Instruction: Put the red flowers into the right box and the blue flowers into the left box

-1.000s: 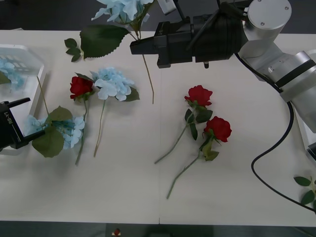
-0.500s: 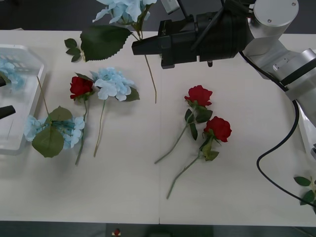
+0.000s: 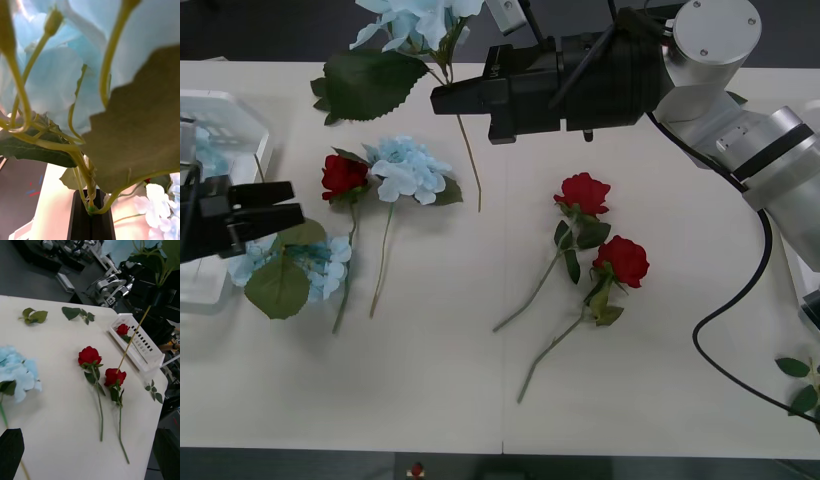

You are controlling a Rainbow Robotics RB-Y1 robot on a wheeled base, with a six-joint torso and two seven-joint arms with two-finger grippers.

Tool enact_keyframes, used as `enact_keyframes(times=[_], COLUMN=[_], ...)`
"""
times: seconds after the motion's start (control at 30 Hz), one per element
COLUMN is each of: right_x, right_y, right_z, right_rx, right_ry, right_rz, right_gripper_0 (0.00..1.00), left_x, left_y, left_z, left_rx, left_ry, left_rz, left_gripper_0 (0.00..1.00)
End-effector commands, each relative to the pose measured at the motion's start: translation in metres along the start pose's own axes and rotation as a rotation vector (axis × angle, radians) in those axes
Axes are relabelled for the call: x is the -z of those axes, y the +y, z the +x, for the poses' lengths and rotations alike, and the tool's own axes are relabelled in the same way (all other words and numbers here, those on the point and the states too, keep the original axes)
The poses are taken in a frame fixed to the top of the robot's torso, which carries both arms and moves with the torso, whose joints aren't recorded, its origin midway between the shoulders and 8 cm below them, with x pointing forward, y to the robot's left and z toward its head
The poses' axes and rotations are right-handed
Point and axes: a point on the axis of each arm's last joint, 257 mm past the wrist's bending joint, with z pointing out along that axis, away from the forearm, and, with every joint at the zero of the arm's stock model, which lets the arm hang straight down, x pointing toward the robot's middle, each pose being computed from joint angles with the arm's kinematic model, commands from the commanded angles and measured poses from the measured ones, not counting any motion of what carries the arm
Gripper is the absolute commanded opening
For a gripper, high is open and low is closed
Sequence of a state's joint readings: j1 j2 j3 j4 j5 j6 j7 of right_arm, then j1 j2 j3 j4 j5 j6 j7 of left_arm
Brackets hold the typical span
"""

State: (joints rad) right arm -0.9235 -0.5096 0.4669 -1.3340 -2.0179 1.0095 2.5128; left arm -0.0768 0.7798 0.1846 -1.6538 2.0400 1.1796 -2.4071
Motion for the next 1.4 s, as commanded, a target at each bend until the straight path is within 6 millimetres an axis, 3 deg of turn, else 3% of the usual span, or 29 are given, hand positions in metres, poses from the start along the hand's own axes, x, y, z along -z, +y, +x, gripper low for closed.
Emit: enact_keyframes(times=[0.03, 0.4, 0.67, 0.87, 0.9, 0.93, 0.97, 1.0, 1.03, 1.1, 1.4], right_x=[-0.011, -0.015, -0.018, -0.021, -0.022, -0.023, -0.023, -0.023, -0.023, -0.023, -0.023], right_y=[0.017, 0.023, 0.026, 0.030, 0.031, 0.031, 0.031, 0.031, 0.031, 0.030, 0.029], right_z=[-0.037, -0.042, -0.042, -0.039, -0.039, -0.038, -0.038, -0.037, -0.037, -0.037, -0.037], right_rx=[0.086, 0.073, 0.068, 0.055, 0.051, 0.049, 0.049, 0.049, 0.049, 0.048, 0.051], right_ry=[-0.051, -0.075, -0.079, -0.078, -0.078, -0.078, -0.078, -0.075, -0.076, -0.077, -0.078], right_rz=[-0.035, -0.051, -0.060, -0.075, -0.078, -0.079, -0.079, -0.078, -0.077, -0.074, -0.071], right_gripper_0=[0.00, 0.00, 0.00, 0.00, 0.00, 0.00, 0.00, 0.00, 0.00, 0.00, 0.00], left_x=[-0.048, -0.140, -0.174, -0.188, -0.190, -0.191, -0.191, -0.192, -0.192, -0.192, -0.191], left_y=[-0.027, -0.054, -0.071, -0.080, -0.081, -0.082, -0.083, -0.084, -0.084, -0.084, -0.083], left_z=[-0.020, -0.003, -0.014, -0.024, -0.025, -0.025, -0.025, -0.026, -0.026, -0.025, -0.025], left_rx=[-0.186, -0.279, -0.299, -0.322, -0.322, -0.321, -0.320, -0.318, -0.319, -0.319, -0.315], left_ry=[-0.070, -0.110, -0.150, -0.171, -0.176, -0.180, -0.181, -0.184, -0.183, -0.185, -0.184], left_rz=[0.064, 0.089, 0.098, 0.105, 0.107, 0.108, 0.109, 0.111, 0.110, 0.111, 0.110], left_gripper_0=[1.00, 1.00, 1.00, 1.00, 0.97, 0.75, 0.63, 0.38, 0.29, 0.01, 0.00])
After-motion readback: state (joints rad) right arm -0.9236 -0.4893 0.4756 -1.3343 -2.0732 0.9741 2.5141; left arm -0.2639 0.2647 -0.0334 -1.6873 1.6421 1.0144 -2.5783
